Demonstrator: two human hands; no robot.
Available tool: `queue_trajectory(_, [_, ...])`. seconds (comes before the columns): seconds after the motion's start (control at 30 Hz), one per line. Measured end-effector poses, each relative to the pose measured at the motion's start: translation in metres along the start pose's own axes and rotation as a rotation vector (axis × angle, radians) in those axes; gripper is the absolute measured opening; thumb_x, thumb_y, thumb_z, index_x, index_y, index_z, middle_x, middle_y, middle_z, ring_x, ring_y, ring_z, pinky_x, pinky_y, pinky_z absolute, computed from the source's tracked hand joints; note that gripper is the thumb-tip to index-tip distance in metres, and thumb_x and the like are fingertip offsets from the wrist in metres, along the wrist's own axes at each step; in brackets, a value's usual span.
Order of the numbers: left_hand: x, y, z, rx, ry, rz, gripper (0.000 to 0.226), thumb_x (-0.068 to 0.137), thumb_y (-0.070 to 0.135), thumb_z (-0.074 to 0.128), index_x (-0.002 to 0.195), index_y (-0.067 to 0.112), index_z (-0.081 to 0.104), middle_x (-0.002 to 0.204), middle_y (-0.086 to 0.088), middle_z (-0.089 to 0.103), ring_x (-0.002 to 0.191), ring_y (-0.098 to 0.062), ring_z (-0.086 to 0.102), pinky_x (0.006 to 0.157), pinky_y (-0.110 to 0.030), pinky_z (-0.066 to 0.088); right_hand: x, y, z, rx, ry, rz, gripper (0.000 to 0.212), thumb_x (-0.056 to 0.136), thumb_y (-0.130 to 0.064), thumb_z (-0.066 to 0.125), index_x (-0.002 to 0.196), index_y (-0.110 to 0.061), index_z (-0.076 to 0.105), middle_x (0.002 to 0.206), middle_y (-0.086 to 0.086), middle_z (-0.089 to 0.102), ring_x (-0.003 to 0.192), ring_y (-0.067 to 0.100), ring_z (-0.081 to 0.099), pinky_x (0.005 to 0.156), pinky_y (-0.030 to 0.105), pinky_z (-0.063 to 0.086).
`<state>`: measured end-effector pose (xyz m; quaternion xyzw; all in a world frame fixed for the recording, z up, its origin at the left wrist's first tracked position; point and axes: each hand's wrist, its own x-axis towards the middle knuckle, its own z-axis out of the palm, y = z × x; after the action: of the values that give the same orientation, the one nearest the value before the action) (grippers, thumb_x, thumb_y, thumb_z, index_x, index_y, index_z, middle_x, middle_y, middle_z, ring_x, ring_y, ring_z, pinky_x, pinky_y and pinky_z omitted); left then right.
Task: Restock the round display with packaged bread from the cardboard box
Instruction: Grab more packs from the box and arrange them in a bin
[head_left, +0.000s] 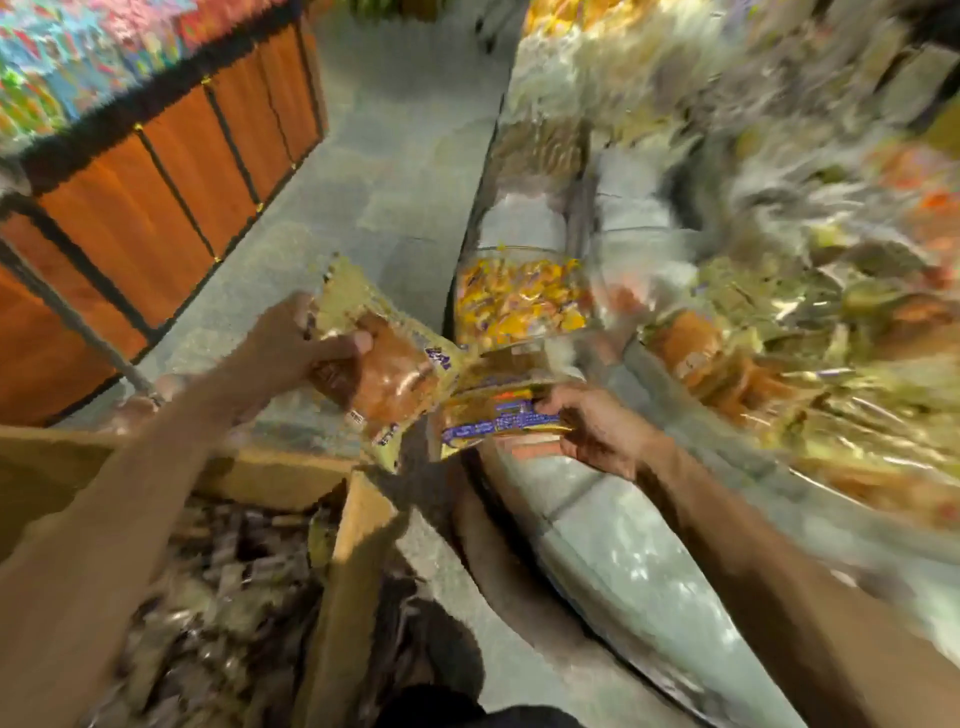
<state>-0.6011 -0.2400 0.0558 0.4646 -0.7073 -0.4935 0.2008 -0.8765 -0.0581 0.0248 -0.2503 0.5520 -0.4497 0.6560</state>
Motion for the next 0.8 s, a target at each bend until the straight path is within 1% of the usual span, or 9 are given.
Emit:
queue_trajectory(0.07, [0.018,0.033,0.051,0.019,-0.109,0.043,0.064,0.045,0.064,0.089,0.089,0.022,0.073,0.085,0.010,0.076,0.092,-0.020,0.073,0.081,-0.030,0.057,-0.048,0.015,-0.043,0.086,0.120,-0.068,0.040,0.073,0.000,0.052,0.111,-0.004,0.065,0.100,0.009,0.075,0.087,0.022,0.073,0.074,0.045,0.062])
queue_trajectory(0.13, [0.023,0.068,0.109,-0.018,-0.215,0.099,0.061,0.048,0.048,0.092,0.090,0.014,0.064,0.082,0.008,0.074,0.084,-0.019,0.072,0.079,-0.029,0.054,-0.093,0.031,-0.083,0.152,0.222,-0.125,0.051,0.066,-0.003,0.053,0.116,-0.008,0.063,0.107,0.011,0.073,0.093,0.024,0.071,0.079,0.047,0.060])
queue_trajectory(0.2, [0.018,0.102,0.166,-0.042,-0.261,0.155,0.074,0.045,0.050,0.093,0.106,0.025,0.060,0.097,0.006,0.074,0.092,-0.015,0.071,0.086,-0.033,0.053,-0.136,0.045,-0.118,0.221,0.321,-0.184,0.044,0.075,-0.001,0.053,0.115,-0.013,0.063,0.111,0.012,0.071,0.096,0.025,0.070,0.083,0.047,0.058])
queue_trajectory(0.27, [0.011,0.134,0.221,-0.059,-0.308,0.203,0.096,0.031,0.068,0.092,0.114,0.031,0.059,0.103,0.003,0.075,0.097,-0.019,0.071,0.088,-0.038,0.055,-0.172,0.054,-0.144,0.270,0.422,-0.232,0.033,0.088,0.000,0.046,0.112,-0.016,0.063,0.108,0.008,0.072,0.093,0.020,0.070,0.079,0.044,0.060])
queue_trajectory(0.33, [0.006,0.159,0.267,-0.075,-0.372,0.249,0.109,0.022,0.074,0.089,0.116,0.028,0.059,0.105,0.003,0.074,0.098,-0.017,0.071,0.087,-0.037,0.056,-0.200,0.063,-0.163,0.310,0.540,-0.267,0.024,0.095,-0.004,0.048,0.106,-0.019,0.065,0.104,0.008,0.073,0.090,0.019,0.071,0.076,0.043,0.059])
queue_trajectory(0.4, [0.005,0.177,0.307,-0.036,-0.408,0.298,0.117,0.028,0.074,0.089,0.129,0.025,0.054,0.116,0.004,0.070,0.106,-0.015,0.067,0.096,-0.040,0.053,-0.222,0.072,-0.183,0.354,0.646,-0.295,0.019,0.095,-0.011,0.059,0.112,-0.014,0.064,0.106,0.011,0.074,0.089,0.022,0.072,0.076,0.042,0.058])
queue_trajectory(0.53, [0.002,0.204,0.371,0.074,-0.449,0.403,0.091,0.044,0.061,0.092,0.117,0.023,0.053,0.102,0.011,0.067,0.096,-0.008,0.064,0.087,-0.028,0.051,-0.256,0.080,-0.218,0.362,0.780,-0.335,0.033,0.091,-0.011,0.064,0.124,-0.006,0.061,0.108,0.013,0.074,0.088,0.023,0.072,0.070,0.037,0.059])
queue_trajectory(0.7, [-0.001,0.232,0.421,0.154,-0.501,0.517,0.104,0.043,0.071,0.083,0.128,0.023,0.047,0.123,0.001,0.059,0.113,-0.021,0.055,0.100,-0.043,0.044,-0.285,0.081,-0.256,0.432,0.883,-0.410,0.023,0.088,-0.012,0.067,0.111,-0.008,0.065,0.115,0.023,0.070,0.091,0.030,0.070,0.075,0.042,0.060])
queue_trajectory(0.8, [-0.007,0.245,0.440,0.178,-0.500,0.546,0.089,0.052,0.062,0.086,0.121,0.026,0.044,0.114,0.007,0.054,0.107,-0.017,0.052,0.092,-0.038,0.041,-0.301,0.078,-0.280,0.453,0.913,-0.417,0.023,0.085,-0.012,0.069,0.108,-0.007,0.066,0.112,0.023,0.071,0.090,0.031,0.071,0.077,0.042,0.061])
